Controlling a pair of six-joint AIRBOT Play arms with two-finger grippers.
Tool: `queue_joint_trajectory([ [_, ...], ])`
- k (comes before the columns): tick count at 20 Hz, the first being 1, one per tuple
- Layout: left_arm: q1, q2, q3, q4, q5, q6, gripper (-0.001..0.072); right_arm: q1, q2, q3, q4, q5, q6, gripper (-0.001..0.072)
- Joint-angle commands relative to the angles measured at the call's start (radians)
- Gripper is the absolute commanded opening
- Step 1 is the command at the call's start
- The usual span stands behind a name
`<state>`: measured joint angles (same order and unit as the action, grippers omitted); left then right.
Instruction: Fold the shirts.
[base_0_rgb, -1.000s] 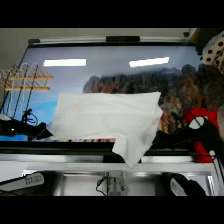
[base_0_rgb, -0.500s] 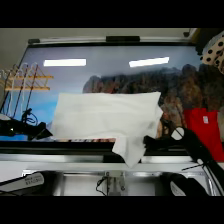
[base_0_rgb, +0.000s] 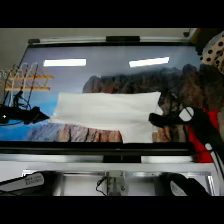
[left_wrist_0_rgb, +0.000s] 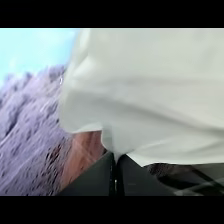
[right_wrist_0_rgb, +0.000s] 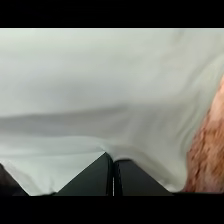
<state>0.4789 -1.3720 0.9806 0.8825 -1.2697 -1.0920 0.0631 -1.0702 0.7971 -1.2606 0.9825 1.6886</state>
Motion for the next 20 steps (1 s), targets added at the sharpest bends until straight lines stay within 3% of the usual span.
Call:
queue_joint_trajectory([
  [1,-0.087,-0.074,0.169,-0.068,0.097,-0.087,0.003,-0.046,-0.167,0.244,-0.058,-0.061,-0.002,0.0063],
  [6,-0.163,-0.304,0.398,-0.069,0.109,-0.235,0.0032,-0.054,-0.507,0.567,-0.026,-0.068,-0.001,0.0064],
  [10,-0.19,-0.404,0.444,-0.068,0.107,-0.257,0.0031,-0.053,-0.64,0.657,-0.015,-0.07,-0.007,0.0091],
  [11,-0.19,-0.418,0.444,-0.069,0.099,-0.257,0.0032,-0.053,-0.655,0.657,0.006,-0.069,-0.023,0.0196],
  [12,-0.19,-0.429,0.444,-0.069,0.088,-0.257,0.0061,-0.053,-0.663,0.657,0.024,-0.059,-0.054,0.0412],
  [13,-0.19,-0.432,0.444,-0.069,0.08,-0.256,0.0242,-0.054,-0.659,0.658,0.031,-0.036,-0.105,0.0547],
  [14,-0.185,-0.43,0.448,-0.069,0.065,-0.256,0.0505,-0.061,-0.644,0.658,0.026,0.006,-0.155,0.0621],
  [15,-0.177,-0.43,0.46,-0.068,0.039,-0.256,0.0585,-0.075,-0.624,0.658,0.019,0.057,-0.19,0.0671],
  [19,-0.137,-0.424,0.541,-0.068,-0.109,-0.256,0.0567,-0.211,-0.587,0.658,0.026,0.258,-0.238,0.0671],
  [20,-0.134,-0.415,0.553,-0.068,-0.135,-0.256,0.0489,-0.24,-0.594,0.657,0.031,0.287,-0.251,0.0671],
])
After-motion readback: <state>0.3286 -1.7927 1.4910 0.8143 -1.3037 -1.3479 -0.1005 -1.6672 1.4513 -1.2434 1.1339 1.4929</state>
